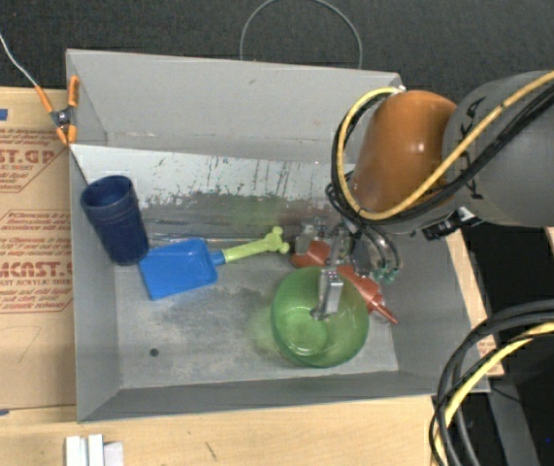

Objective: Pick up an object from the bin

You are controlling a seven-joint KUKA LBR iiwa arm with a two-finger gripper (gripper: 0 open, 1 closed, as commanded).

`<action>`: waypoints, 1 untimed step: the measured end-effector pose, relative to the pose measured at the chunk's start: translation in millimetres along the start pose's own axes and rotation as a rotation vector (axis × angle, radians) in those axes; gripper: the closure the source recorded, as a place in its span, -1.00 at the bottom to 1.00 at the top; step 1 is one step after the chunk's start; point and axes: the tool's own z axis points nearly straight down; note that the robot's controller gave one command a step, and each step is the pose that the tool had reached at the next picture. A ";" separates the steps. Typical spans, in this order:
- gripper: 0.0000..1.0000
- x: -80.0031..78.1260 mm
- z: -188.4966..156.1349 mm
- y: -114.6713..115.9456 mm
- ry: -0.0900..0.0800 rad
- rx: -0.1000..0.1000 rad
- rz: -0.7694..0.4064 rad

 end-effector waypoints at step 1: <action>-1.00 -1.8 -4.5 -0.1 -0.008 0.000 0.000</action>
Offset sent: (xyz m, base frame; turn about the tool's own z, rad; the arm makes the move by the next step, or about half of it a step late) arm 0.0103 0.0079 -0.0855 -0.4216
